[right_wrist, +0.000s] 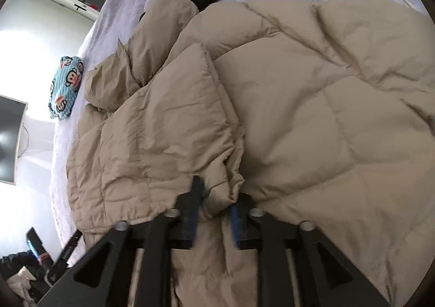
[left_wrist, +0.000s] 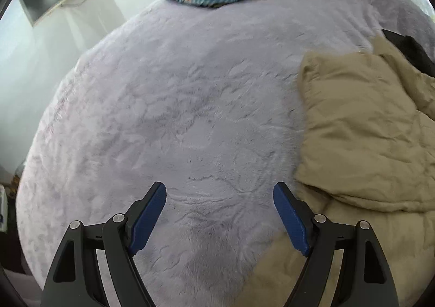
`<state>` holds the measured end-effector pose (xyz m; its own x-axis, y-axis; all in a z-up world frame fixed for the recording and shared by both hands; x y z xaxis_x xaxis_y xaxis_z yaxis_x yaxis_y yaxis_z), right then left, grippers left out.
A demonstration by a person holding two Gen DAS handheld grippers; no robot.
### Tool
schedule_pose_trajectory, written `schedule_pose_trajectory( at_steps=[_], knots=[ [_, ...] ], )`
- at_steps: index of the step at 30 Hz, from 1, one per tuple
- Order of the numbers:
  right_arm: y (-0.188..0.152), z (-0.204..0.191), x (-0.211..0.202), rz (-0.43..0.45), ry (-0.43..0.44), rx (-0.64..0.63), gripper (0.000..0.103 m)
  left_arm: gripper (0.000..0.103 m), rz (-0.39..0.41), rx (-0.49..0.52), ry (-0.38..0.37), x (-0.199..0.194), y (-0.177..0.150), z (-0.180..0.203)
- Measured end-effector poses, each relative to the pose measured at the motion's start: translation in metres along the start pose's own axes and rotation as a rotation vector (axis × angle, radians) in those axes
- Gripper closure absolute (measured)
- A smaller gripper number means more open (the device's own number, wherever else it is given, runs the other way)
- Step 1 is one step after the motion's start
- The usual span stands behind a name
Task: Fold large clothes
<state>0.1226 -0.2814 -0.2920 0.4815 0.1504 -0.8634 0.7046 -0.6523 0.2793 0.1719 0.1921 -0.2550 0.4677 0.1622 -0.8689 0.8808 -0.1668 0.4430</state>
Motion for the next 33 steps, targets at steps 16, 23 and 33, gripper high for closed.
schedule_pose_trajectory(
  at_steps=[16,23,33],
  knots=[
    [-0.032,0.079,-0.096,0.033,-0.002,0.140,0.028,0.021,-0.014,0.297,-0.300,-0.100,-0.019,0.199],
    [-0.031,0.138,-0.126,0.062,0.038,0.239,0.016,0.021,-0.043,0.378,-0.345,-0.119,-0.040,0.270],
    [0.013,0.229,-0.156,0.124,0.078,0.365,0.008,0.000,-0.056,0.391,-0.332,-0.136,-0.054,0.328]
  ],
)
Point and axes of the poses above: each gripper's, at about its wrist camera, not at the fingertips, and x roughly the way its jaws point, z to its right, y to its top, the point moved 7 cm from there along x, roughly the way its jaws point, and after that the axes turned 8 degrees about x, right-handed, at the moved point
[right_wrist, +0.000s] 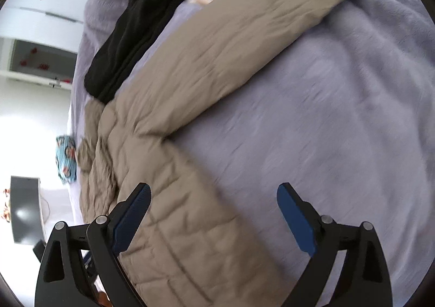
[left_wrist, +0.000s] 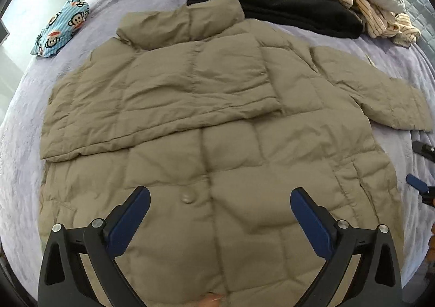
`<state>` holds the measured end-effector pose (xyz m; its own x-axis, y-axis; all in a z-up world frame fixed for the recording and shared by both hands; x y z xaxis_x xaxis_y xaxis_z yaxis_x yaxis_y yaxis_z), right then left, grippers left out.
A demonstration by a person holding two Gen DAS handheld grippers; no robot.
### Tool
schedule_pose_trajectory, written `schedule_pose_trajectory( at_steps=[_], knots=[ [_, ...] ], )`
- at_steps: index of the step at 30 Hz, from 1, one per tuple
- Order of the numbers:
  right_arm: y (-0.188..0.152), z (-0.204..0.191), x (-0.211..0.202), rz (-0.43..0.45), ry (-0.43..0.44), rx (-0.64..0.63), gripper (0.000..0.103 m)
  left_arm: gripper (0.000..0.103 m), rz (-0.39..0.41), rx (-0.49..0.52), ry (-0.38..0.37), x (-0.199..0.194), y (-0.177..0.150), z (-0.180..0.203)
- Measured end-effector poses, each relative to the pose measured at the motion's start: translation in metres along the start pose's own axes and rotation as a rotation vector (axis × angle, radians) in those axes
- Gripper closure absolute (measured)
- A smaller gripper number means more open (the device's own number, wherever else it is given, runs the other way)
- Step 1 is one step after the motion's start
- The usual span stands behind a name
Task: Fold large clothes
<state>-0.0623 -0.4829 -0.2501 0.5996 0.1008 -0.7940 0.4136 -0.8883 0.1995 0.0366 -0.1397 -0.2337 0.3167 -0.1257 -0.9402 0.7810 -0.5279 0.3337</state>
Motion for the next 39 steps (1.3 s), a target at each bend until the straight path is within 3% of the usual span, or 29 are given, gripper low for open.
schedule_pose_trajectory(
  at_steps=[4,7,12,21,25,26,27,28,29,30,33,39],
  knots=[
    [0.032,0.015,-0.003,0.027,0.029,0.054,0.007,0.000,-0.013,-0.022,0.015,0.002,0.003,0.005],
    [0.064,0.027,-0.010,0.097,0.061,0.126,0.006,0.000,-0.037,-0.052,0.020,0.007,0.005,0.001],
    [0.110,0.045,-0.002,0.058,0.057,0.212,0.006,0.000,-0.055,-0.093,-0.008,0.015,0.011,0.000],
    [0.169,0.046,0.015,0.113,0.208,0.303,0.006,0.000,-0.046,-0.118,0.013,0.013,0.027,-0.006],
    [0.183,0.051,0.026,0.117,0.275,0.425,0.008,0.000,-0.035,-0.131,0.024,0.013,0.034,-0.014],
    [0.186,0.050,0.027,0.113,0.290,0.443,0.016,0.000,-0.031,-0.134,0.028,0.012,0.036,-0.017],
    [0.188,0.050,0.029,0.106,0.312,0.468,0.038,0.000,-0.025,-0.137,0.036,0.012,0.038,-0.021],
    [0.191,0.049,0.031,0.097,0.319,0.483,0.053,0.000,-0.020,-0.142,0.044,0.011,0.040,-0.025],
    [0.192,0.049,0.033,0.086,0.320,0.497,0.086,0.000,-0.016,-0.147,0.048,0.012,0.041,-0.029],
    [0.191,0.050,0.034,0.078,0.323,0.514,0.094,0.000,-0.008,-0.156,0.054,0.011,0.044,-0.034],
    [0.190,0.040,0.029,0.083,0.346,0.507,0.094,0.000,0.007,-0.173,0.068,0.009,0.047,-0.047],
    [0.176,-0.031,0.008,0.120,0.316,0.234,0.094,0.000,0.039,-0.222,0.084,0.005,0.043,-0.087]
  ],
)
Point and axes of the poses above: each gripper's, at about its wrist camera, not at the fingertips, and x roughly the way its jaws point, z to its right, y to its top, the point moved 7 cm from there along x, roughly the way its jaws point, and after that the axes turned 8 degrees about x, right-handed, at the moved point
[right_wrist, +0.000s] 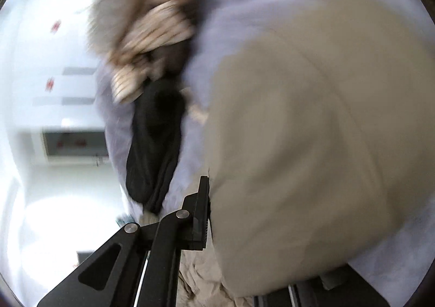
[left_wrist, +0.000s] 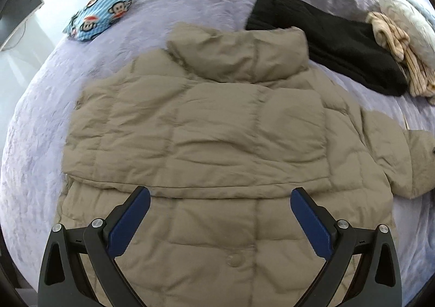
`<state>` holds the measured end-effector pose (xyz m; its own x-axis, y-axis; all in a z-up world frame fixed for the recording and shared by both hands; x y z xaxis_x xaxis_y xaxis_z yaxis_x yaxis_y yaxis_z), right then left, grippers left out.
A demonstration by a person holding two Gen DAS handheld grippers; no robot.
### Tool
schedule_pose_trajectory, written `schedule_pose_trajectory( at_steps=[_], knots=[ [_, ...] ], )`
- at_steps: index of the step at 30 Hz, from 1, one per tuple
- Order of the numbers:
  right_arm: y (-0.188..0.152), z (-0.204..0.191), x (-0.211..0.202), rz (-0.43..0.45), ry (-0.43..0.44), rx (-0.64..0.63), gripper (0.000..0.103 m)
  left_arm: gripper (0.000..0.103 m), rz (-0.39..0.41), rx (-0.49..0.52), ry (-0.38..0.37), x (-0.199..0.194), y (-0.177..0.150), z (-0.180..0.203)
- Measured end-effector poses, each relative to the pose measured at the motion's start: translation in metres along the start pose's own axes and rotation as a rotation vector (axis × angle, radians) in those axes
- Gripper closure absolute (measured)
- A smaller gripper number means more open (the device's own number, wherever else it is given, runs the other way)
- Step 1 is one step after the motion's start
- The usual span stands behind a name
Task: Fold large clothes
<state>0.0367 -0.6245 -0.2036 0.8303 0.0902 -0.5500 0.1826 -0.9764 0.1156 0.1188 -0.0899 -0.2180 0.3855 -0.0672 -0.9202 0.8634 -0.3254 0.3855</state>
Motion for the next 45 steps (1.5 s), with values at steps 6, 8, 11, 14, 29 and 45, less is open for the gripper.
schedule_pose_trajectory(
  at_steps=[6,8,11,14,29,45],
  knots=[
    [-0.083,-0.107,0.027,-0.052,0.001,-0.375,0.094,0.000,0.025,-0.019,0.033,-0.002,0.000,-0.045],
    [-0.130,-0.145,0.047,-0.091,0.010,-0.524,0.094,0.000,0.029,-0.026,0.035,-0.001,0.001,-0.061],
    [-0.206,-0.180,0.085,-0.174,0.016,-0.706,0.094,0.000,0.043,-0.041,0.032,-0.002,0.001,-0.082],
    [-0.272,-0.184,0.126,-0.260,-0.031,-0.814,0.094,0.000,0.055,-0.052,0.054,-0.002,-0.003,-0.109],
    [-0.336,-0.093,0.202,-0.466,-0.250,-0.705,0.041,0.000,0.039,-0.105,-0.048,0.034,-0.004,-0.104],
    [-0.298,-0.153,0.154,-0.241,-0.153,-0.699,0.083,0.000,0.115,-0.221,-0.087,0.019,0.011,-0.171]
  ],
)
Point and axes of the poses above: each gripper's, at about its wrist camera, not at the fingertips, and x roughly the way its jaws point, z to its right, y to its top, the point moved 7 cm from there along x, roughly the way its jaws point, and after that the axes turned 8 degrees about x, right-handed, at the moved point
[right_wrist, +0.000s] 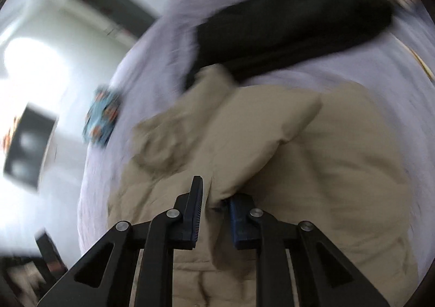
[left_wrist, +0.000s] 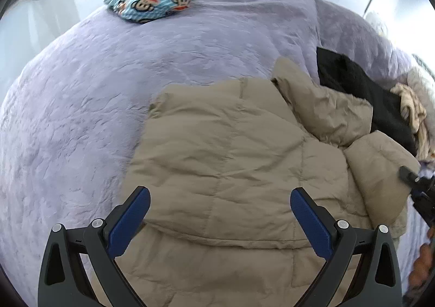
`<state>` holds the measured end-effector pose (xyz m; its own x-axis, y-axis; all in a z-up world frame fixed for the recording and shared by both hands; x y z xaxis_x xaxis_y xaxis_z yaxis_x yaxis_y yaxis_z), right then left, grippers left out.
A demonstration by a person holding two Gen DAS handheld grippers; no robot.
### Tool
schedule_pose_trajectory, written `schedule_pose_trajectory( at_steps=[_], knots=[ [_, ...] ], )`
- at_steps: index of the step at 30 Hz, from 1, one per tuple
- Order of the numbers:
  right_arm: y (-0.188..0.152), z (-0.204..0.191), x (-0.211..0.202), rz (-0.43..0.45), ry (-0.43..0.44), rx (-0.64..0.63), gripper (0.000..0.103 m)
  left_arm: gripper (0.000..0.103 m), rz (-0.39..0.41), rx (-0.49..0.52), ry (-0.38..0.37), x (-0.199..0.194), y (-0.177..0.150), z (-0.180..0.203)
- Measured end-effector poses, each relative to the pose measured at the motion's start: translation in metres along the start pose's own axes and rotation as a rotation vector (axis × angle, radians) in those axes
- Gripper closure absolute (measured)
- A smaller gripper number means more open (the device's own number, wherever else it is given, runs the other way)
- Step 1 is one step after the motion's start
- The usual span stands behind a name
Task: Fold large clothes
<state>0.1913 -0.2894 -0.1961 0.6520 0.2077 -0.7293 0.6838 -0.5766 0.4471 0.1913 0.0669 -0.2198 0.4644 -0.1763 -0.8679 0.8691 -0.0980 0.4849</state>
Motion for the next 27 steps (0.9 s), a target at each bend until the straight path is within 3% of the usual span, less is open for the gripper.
schedule_pose_trajectory(
  at_steps=[3,6,7,9,12,15,23,24,25,26,27],
  knots=[
    [-0.037,-0.055,0.025,-0.084,0.008,-0.221,0.082,0.000,-0.002,-0.063,-0.062,-0.003,-0.003,-0.013],
    [-0.083,-0.082,0.055,-0.206,-0.028,-0.371,0.079,0.000,0.004,-0.103,-0.096,-0.006,-0.005,-0.019],
    [-0.098,-0.084,0.065,-0.258,-0.043,-0.396,0.074,0.000,0.006,-0.120,-0.117,-0.007,-0.006,-0.021],
    [-0.120,-0.079,0.076,-0.352,-0.048,-0.403,0.048,0.000,0.001,-0.145,-0.165,-0.007,-0.007,-0.019],
    [-0.133,-0.067,0.067,-0.389,-0.022,-0.374,0.046,0.000,-0.020,-0.155,-0.254,-0.004,-0.007,-0.008],
    [-0.122,-0.034,0.036,-0.383,-0.006,-0.272,0.042,0.000,-0.063,-0.096,-0.286,0.006,-0.008,0.013],
    [-0.061,0.108,-0.053,-0.207,-0.099,0.126,0.041,0.002,-0.123,0.045,-0.405,0.017,-0.014,0.077],
    [-0.055,0.126,-0.057,-0.194,-0.093,0.187,0.041,0.005,-0.142,0.063,-0.401,0.021,-0.016,0.083],
    [-0.051,0.137,-0.059,-0.182,-0.078,0.236,0.041,0.029,-0.166,0.082,-0.381,0.029,-0.018,0.089],
    [-0.046,0.151,-0.063,-0.162,-0.057,0.296,0.041,0.061,-0.217,0.107,-0.368,0.039,-0.023,0.095],
    [-0.043,0.161,-0.068,-0.149,-0.042,0.328,0.042,0.076,-0.266,0.123,-0.346,0.047,-0.028,0.098]
  ],
)
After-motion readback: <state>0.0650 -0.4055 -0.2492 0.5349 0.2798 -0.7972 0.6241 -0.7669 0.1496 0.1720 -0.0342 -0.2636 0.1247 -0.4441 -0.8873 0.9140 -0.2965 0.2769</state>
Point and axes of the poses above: each gripper's, at about its wrist camera, not at the fingertips, and x roughly the way its jaws point, z to its right, y to its top, the point moved 7 cm from there along x, roughly the way its jaws point, and after that the axes turned 8 degrees about x, right-handed, at the moved point
